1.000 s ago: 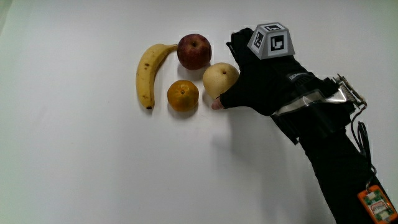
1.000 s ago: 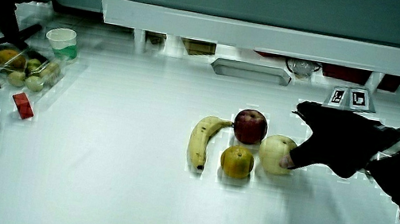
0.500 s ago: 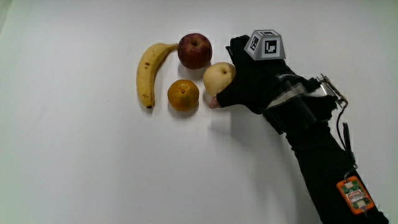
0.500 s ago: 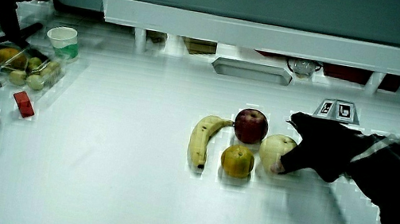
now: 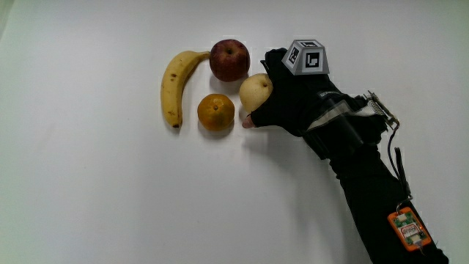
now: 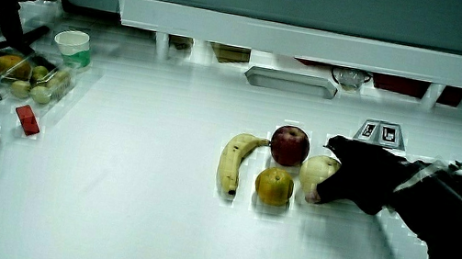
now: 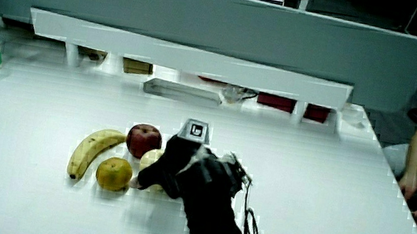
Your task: Pick pear no leg
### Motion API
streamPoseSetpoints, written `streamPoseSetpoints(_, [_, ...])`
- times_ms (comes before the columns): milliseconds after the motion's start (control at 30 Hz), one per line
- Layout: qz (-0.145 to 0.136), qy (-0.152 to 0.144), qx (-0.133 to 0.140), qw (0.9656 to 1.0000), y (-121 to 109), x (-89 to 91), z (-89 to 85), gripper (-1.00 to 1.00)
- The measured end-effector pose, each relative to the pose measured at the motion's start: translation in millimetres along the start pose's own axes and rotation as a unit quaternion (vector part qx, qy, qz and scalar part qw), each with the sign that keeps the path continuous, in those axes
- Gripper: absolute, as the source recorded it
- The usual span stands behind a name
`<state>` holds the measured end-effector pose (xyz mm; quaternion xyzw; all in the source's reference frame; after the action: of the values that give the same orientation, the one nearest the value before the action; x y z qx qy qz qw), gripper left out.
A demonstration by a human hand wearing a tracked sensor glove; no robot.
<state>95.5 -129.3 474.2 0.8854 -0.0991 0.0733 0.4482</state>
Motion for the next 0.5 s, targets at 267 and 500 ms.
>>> streamPoseSetpoints(267, [0.002, 0.008, 0.016, 0.9998, -1.0, 0.1, 0.7, 0.64])
streamPoseSetpoints(500, [0.016, 0.011, 0.055, 0.9983, -6.2, 0.9, 1.6, 0.95])
